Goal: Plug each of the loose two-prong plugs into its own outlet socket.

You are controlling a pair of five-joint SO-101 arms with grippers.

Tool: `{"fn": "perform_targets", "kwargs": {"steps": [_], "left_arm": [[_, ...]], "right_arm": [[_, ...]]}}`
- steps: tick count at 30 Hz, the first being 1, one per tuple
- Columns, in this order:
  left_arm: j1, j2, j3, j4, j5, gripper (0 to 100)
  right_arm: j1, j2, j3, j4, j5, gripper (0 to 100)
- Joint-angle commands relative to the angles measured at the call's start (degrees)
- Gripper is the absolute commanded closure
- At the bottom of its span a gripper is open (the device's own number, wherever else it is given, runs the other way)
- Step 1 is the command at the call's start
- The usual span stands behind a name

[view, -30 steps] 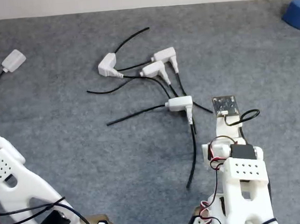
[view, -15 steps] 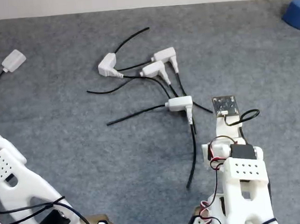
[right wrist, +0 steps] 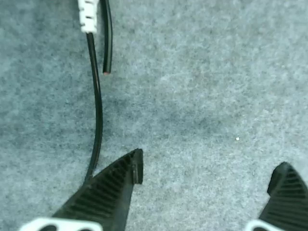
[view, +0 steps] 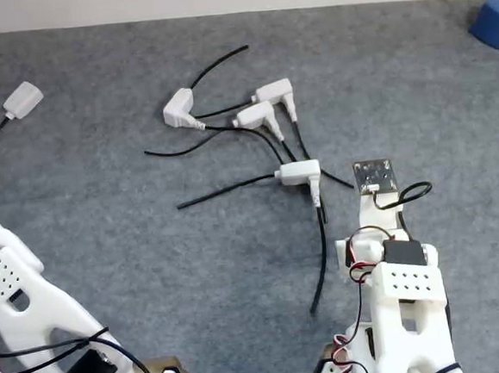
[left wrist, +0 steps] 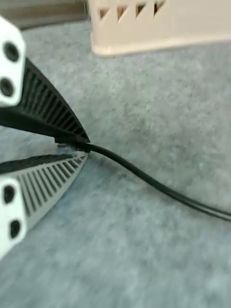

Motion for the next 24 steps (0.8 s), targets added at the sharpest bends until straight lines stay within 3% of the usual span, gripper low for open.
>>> {"fn": "perform_targets", "kwargs": {"steps": [1, 6, 9, 13, 16, 20, 24], "left_arm": [[3.3, -2.15, -1.19, 21.54, 4.31, 100], [10.07, -7.96, -16.57, 53.27, 10.73, 100], [14.29, -12.18, -22.46, 54.59, 21.71, 100], [21.41, -20.09, -18.77, 54.59, 23.3, 100], [25.8, -28.62, -7.52, 54.59, 26.29, 100], [30.73, -43.12, 18.68, 54.59, 26.02, 100], [32.92, -62.2, 50.51, 54.51, 17.41, 100]], "right_arm": [[-2.15, -1.19, -0.22, -0.48, -0.09, 60.6], [-3.74, -1.1, -0.22, -0.48, -0.09, 60.6], [-3.65, -1.1, -0.22, -0.48, -0.09, 60.6], [-3.65, -1.1, -0.22, -0.48, -0.09, 60.6], [-3.65, -1.1, -0.22, -0.48, -0.09, 60.6], [-3.65, -1.1, -0.22, -0.48, -0.09, 60.6], [-3.65, -1.1, -0.22, -0.57, -0.09, 60.6]]}}
